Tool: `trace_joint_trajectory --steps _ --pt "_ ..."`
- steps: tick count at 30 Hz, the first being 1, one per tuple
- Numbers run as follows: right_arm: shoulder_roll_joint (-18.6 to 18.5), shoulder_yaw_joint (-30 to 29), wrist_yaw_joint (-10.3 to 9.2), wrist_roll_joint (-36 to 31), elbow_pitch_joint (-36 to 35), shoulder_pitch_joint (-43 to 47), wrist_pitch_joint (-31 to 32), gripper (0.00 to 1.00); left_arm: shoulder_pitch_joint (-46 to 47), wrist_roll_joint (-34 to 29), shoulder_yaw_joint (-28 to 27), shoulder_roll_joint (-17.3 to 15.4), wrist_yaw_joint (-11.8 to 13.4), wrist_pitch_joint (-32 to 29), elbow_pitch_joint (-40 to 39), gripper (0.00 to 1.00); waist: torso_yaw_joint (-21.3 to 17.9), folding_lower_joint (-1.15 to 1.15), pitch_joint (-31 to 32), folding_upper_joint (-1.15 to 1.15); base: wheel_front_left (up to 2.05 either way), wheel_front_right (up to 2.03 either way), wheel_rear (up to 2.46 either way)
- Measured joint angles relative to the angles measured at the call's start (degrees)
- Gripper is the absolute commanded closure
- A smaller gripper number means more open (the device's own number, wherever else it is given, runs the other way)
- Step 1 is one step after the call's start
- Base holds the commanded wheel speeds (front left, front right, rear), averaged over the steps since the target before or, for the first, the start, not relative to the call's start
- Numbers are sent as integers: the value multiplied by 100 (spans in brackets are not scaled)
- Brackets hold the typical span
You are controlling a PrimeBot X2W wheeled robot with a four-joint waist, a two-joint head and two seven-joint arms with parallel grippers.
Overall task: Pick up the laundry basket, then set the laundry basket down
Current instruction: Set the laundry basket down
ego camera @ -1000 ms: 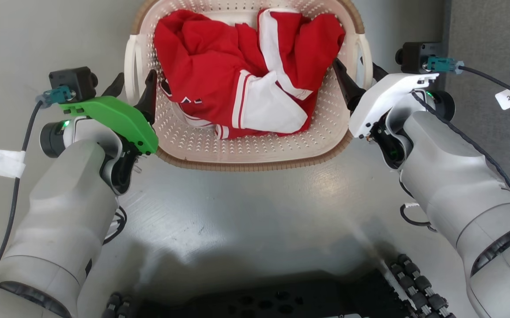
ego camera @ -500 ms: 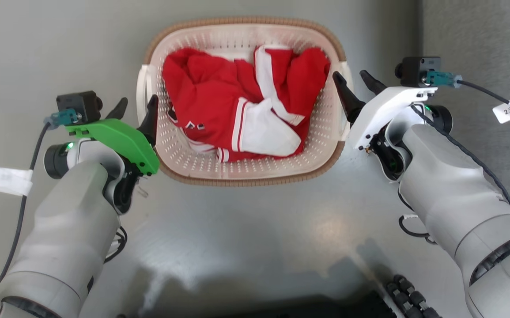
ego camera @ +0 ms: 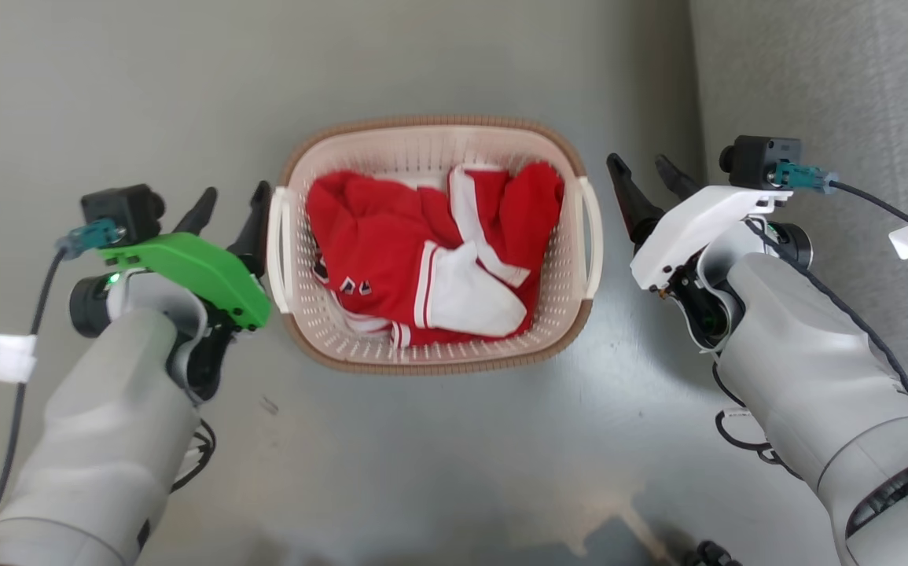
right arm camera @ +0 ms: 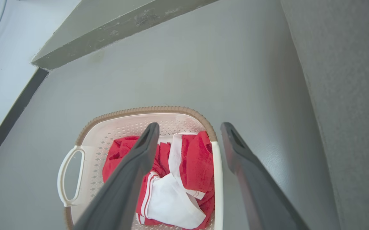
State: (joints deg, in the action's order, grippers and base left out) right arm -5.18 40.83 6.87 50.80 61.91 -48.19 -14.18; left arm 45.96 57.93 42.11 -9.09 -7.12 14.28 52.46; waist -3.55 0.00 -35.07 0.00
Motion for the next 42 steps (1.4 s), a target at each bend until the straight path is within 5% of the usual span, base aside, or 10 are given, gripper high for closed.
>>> trace_joint_trajectory --steps 20,42 --pt "-198 -767 -252 -971 -1462 942 -16 0 -1037 -902 -1339 -156 1 14 -1212 0 44 0 1464 0 0 0 0" --pt "-275 -1559 -558 -1952 -3059 2470 -16 0 -2553 -1936 -2533 59 86 15 -2524 0 135 0 2929 0 0 0 0"
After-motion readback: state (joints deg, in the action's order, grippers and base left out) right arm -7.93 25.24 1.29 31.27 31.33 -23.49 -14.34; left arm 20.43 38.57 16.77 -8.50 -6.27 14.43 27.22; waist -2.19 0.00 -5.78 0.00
